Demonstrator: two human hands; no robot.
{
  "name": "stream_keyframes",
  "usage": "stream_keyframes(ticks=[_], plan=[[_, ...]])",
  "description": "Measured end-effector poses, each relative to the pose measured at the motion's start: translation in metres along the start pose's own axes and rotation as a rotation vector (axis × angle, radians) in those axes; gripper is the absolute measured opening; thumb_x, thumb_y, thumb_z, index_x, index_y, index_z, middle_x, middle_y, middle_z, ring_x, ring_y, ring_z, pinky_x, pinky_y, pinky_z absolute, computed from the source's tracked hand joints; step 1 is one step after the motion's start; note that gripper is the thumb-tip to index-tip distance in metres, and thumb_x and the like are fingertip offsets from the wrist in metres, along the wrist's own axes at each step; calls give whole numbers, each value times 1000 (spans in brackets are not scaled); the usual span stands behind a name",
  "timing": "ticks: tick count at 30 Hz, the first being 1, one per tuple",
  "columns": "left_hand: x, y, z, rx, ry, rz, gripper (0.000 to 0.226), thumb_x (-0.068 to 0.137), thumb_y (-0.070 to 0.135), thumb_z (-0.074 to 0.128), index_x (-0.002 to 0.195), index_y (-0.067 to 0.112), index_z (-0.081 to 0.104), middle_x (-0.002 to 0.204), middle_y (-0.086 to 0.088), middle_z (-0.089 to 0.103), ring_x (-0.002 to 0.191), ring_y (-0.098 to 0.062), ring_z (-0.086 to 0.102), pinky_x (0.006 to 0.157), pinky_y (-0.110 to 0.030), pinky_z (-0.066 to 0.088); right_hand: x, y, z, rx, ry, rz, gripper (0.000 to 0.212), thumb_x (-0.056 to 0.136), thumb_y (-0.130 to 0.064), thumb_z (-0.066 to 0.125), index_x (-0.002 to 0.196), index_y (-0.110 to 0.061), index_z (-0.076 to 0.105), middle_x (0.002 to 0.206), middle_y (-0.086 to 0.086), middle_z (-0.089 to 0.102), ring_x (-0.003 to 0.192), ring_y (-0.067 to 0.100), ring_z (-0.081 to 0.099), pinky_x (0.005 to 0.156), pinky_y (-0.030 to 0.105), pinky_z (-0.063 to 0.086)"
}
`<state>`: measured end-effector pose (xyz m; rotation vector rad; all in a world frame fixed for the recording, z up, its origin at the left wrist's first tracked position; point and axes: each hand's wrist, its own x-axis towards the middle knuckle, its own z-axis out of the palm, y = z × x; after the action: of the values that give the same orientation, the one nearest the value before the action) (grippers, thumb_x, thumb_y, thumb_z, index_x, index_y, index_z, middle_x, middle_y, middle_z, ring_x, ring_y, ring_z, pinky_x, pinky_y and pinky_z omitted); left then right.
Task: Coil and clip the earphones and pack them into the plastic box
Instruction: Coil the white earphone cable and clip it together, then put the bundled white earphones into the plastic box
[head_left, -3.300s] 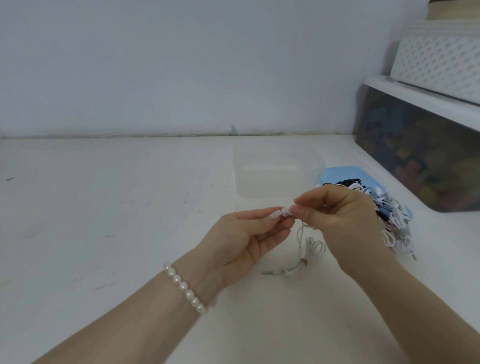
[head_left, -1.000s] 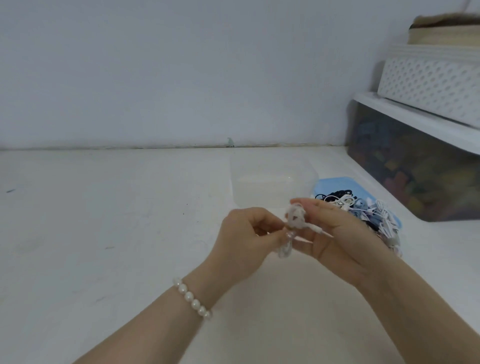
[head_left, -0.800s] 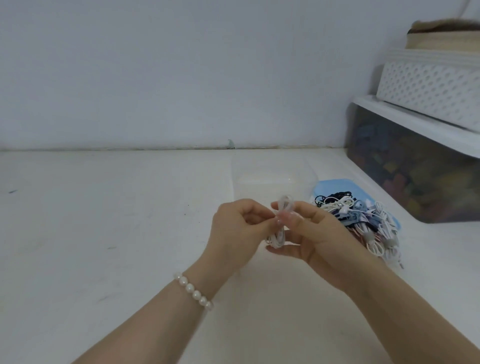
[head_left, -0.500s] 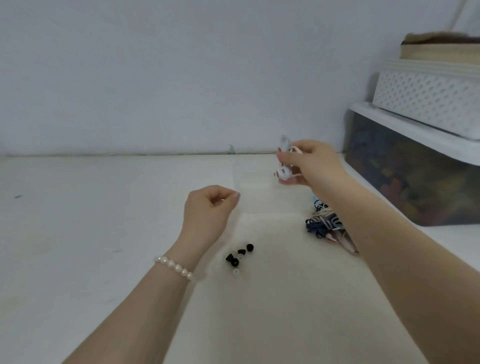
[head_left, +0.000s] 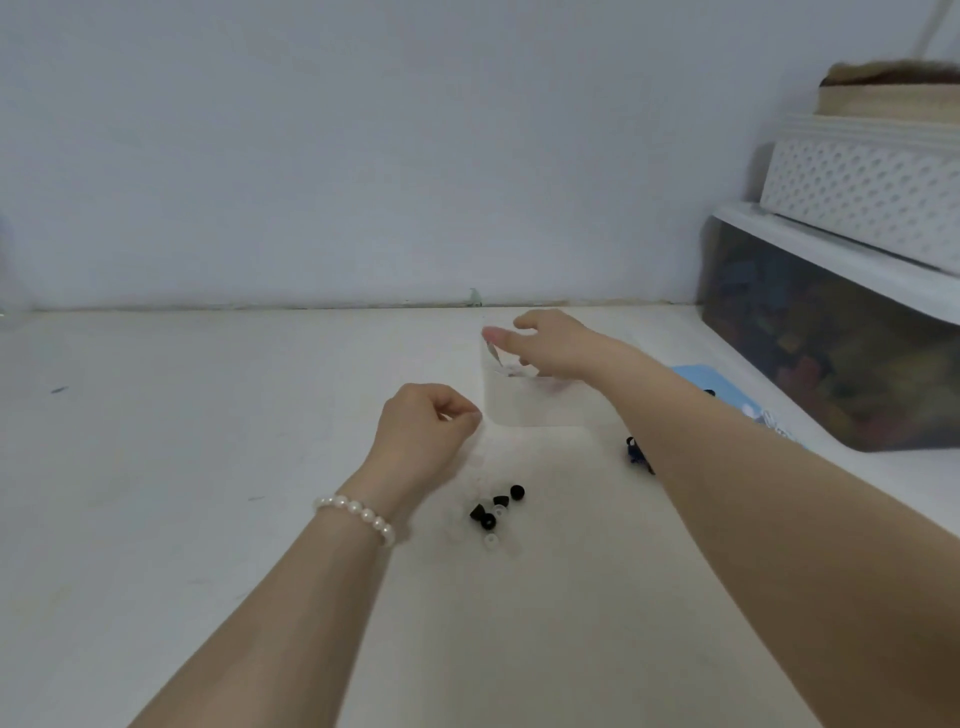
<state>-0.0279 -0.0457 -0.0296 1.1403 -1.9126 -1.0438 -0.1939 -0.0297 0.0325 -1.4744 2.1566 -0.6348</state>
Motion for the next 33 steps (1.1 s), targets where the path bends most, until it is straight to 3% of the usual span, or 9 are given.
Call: stream_keyframes(ticks=[4,7,9,15,20,23,26,29,33], plan=[[0,0,-1,21,-18,16,15,79,15,66,66,23,68,65,12,62,58,-3,52,56,-15,38,-14,7,-9,-186,-26,-45,77,72,-65,59,115,-1,58,121,19,59,108,35,57,94,42,45],[-2,0,2,33,-52,27,16,78,15,66,65,23,68,66,11,63,60,-5,54,57,-17,39,-22,16,-6,-310,-111,-78,29,72,-35,75,88,-13,67,87,2,65,85,22,57,65,24,44],[-4,0,4,33,-75,31,16,78,15,66,64,23,68,65,10,64,61,-6,55,58,-18,39,-24,17,1,-340,-56,-108,7,78,-15,69,84,-19,68,77,-2,58,80,19,53,58,22,39],[-6,0,9,24,-113,23,16,79,14,65,65,22,69,65,8,64,59,-7,55,57,-19,40,-21,10,24,-319,27,-153,12,80,-11,64,82,-22,66,80,-4,59,88,20,58,75,28,45],[-7,-1,8,4,-133,-5,15,79,15,65,65,19,68,60,4,61,43,-3,50,44,-14,40,-38,9,8,-205,80,-223,44,74,-22,74,116,-24,60,119,-2,58,111,17,52,95,31,40],[-7,-1,9,31,-138,23,16,79,16,66,64,21,68,59,7,59,46,-2,49,45,-11,38,-57,29,-28,-69,205,-220,38,76,-12,70,112,-21,64,113,1,63,99,14,57,82,22,39],[-8,2,11,40,-153,48,16,79,17,67,64,23,68,54,12,55,46,-2,48,46,-11,38,-79,64,-62,-108,310,-87,14,76,-11,71,89,-16,70,88,1,68,85,16,62,77,24,41],[-15,7,16,64,-202,78,12,78,19,68,67,22,69,53,9,54,43,-1,47,44,-10,37,-98,93,-80,-133,212,26,9,69,-21,79,75,-19,72,70,-4,67,71,14,61,72,28,45],[-24,14,20,61,-279,77,6,79,19,68,74,16,70,55,2,57,39,-7,51,39,-15,39,-106,110,-75,-154,54,65,25,62,-16,83,83,-26,73,65,-6,54,58,10,48,58,24,37]])
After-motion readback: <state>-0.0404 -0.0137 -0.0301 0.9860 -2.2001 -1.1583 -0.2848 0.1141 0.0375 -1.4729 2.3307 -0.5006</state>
